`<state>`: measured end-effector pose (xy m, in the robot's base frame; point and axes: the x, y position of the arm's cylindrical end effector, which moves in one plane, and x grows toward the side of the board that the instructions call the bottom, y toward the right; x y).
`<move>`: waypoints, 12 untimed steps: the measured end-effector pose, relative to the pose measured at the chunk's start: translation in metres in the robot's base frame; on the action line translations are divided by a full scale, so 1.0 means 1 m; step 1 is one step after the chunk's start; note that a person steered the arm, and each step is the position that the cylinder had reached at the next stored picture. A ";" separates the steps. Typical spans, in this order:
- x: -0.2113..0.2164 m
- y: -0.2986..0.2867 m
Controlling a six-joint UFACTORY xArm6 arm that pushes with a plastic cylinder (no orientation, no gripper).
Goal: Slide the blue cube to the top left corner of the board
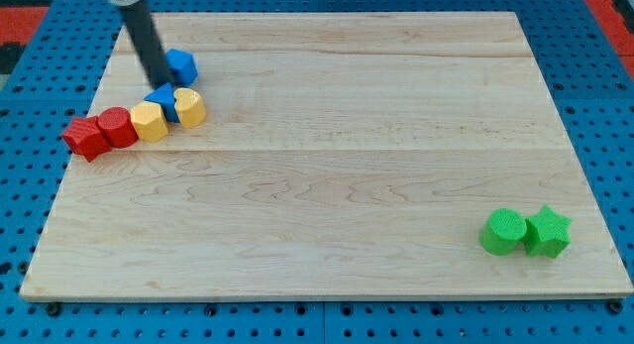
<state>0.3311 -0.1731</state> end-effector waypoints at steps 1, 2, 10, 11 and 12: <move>-0.020 0.092; -0.027 0.116; -0.055 -0.085; -0.065 -0.075; -0.056 -0.075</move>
<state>0.2749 -0.2486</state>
